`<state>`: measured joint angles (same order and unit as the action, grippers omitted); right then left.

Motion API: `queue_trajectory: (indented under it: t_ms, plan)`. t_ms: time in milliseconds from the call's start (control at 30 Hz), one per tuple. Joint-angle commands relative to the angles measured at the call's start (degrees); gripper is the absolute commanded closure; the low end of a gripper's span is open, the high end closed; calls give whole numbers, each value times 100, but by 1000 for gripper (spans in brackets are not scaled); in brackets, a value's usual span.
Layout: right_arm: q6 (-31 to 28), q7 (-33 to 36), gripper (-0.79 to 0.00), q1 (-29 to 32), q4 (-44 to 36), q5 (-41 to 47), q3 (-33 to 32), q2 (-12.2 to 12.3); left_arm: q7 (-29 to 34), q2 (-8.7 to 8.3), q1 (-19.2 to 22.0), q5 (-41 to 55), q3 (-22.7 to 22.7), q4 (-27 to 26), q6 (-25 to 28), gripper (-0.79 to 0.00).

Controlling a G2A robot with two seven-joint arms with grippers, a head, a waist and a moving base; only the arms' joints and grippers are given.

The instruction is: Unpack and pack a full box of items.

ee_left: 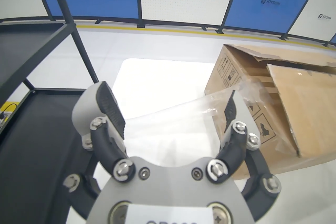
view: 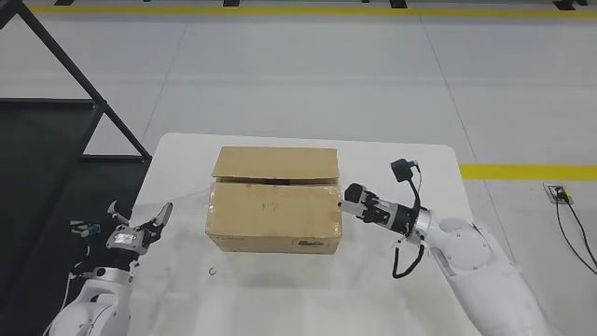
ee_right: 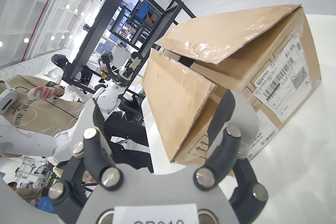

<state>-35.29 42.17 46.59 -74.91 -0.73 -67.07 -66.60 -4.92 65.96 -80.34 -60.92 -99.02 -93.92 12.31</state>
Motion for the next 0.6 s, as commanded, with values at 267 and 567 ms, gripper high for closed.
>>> queue_trajectory:
  t_ms: [267,567]
  plan:
    - [-215,210,-785,-215,124,472,232,-57,-85,0,-166,108,-167,-124,13,-785]
    - [-638,738,-785,18,-132,1028,2,44,-78,7,-207,103,-141,-197,84,-785]
